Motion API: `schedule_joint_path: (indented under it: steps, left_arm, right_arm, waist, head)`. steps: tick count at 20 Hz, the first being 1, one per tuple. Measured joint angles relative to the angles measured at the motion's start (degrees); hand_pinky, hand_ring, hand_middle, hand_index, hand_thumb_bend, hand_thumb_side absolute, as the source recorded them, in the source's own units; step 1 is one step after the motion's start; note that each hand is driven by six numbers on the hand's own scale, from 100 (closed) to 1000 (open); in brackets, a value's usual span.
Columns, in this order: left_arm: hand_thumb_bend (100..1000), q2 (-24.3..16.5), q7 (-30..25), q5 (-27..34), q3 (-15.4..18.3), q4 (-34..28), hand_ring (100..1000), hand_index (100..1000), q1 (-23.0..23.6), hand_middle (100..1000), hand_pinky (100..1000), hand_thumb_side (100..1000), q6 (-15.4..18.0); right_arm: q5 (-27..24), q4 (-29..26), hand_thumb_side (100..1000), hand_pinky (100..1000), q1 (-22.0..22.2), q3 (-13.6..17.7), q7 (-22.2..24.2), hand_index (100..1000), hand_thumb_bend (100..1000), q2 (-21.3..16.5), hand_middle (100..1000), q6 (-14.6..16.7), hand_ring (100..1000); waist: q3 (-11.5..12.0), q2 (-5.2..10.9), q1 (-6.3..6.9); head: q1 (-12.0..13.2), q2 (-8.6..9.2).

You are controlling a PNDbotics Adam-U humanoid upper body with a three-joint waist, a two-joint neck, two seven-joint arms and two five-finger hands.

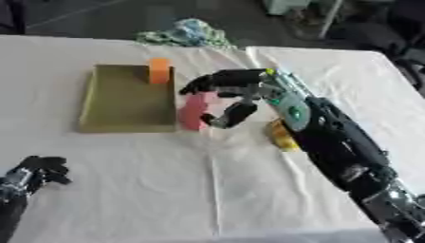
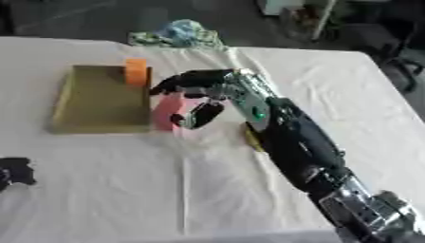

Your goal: Pick up objects on the table and place them in the box.

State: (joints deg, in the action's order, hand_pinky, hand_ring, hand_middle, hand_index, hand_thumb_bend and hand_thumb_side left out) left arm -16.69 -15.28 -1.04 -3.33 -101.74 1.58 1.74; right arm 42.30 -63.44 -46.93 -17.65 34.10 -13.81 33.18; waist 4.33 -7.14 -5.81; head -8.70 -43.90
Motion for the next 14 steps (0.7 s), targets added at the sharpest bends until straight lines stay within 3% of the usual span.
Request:
schedule_joint_path:
  steps: [3, 5, 14]
  left_arm:
    - [100, 0.0, 0.0, 0.0, 0.0, 0.0, 579, 736, 0.0, 578, 797, 1000, 0.0]
    - [100, 0.0, 0.0, 0.0, 0.0, 0.0, 578, 736, 0.0, 577, 798, 1000, 0.0]
    - [100, 0.0, 0.0, 0.0, 0.0, 0.0, 578, 736, 0.0, 578, 798, 1000, 0.0]
  right_arm:
    - [0.0, 0.8, 528, 841, 0.0, 0.4, 0.0, 1000, 218, 0.2, 911, 0.0, 879]
    - [0.1, 1.8, 565, 838, 0.0, 0.8, -0.1, 1000, 230, 0.6, 912, 0.1, 877]
    - [4.7, 7.4, 574, 851, -2.3, 2.8, -0.5, 1000, 248, 3.7, 929, 0.5, 920]
  waist:
    - [0.0, 0.0, 0.0]
    - [0.0, 0.0, 0.0]
    - [0.0, 0.0, 0.0]
  head:
    - [-0.2, 0.0]
    - [-0.4, 0.0]
    - [-1.1, 0.0]
